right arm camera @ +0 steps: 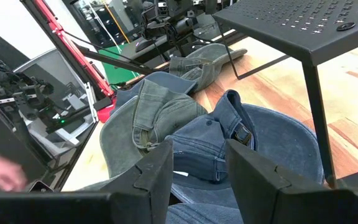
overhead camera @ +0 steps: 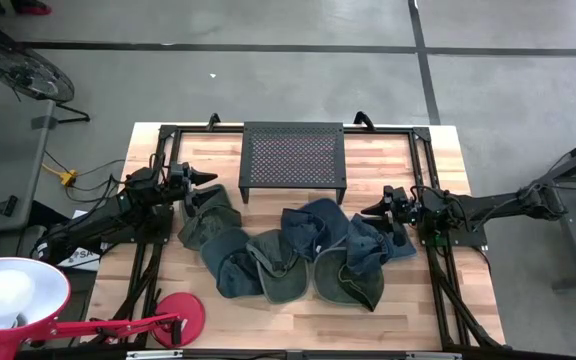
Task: Pick & Place hat
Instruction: Stack the dark blue cap on the shelf
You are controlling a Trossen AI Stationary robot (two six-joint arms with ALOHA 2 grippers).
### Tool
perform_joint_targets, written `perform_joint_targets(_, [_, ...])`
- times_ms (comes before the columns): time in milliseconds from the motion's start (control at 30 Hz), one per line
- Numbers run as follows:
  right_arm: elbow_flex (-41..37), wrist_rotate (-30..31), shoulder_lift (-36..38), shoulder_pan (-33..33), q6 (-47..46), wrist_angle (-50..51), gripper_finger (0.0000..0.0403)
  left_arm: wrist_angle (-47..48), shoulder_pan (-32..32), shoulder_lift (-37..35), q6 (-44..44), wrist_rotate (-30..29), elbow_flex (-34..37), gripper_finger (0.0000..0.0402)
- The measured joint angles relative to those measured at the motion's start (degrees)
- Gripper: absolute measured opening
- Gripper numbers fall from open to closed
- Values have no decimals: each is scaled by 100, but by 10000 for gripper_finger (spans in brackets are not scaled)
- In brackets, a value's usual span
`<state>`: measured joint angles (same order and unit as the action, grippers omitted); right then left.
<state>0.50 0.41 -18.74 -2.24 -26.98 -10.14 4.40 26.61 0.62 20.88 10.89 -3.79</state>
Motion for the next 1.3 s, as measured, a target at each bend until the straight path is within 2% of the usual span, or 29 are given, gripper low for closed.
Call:
perform_joint_targets(100, [0, 9, -1, 0, 179, 0, 139, 0, -1, 1, 0, -1, 1, 276])
perform_joint_targets(233, [1, 288, 2, -2, 2043, -2, 139, 0, -1, 2, 1, -1, 0, 276])
perform_joint_targets(333, [1, 447, 2, -1, 2953, -2, 139, 0, -2, 2, 1, -1, 0, 276])
perform_joint_targets(500, [0, 578, 2, -1, 3316, -2, 139, 0, 0, 1, 0, 0, 1, 276])
perform_joint_targets(633, [-1, 547, 0, -1, 2978, -46, 139, 0, 0, 2, 0, 0, 2, 276])
perform_joint_targets(800, [33, 547, 0, -5, 1715, 48, 139, 0, -1, 1, 0, 0, 1, 276])
perform_joint_targets(933, [592, 518, -107, -7, 536, 993, 139, 0, -1, 1, 2, 0, 1, 276])
perform_joint_targets(1133, [1927, 517, -596, 0, 321, 2806, 139, 0, -1, 1, 1, 0, 0, 276])
perform_joint_targets(1300, [2938, 480, -1338, 0, -693, 3932, 139, 0, 0, 2, 0, 0, 1, 276])
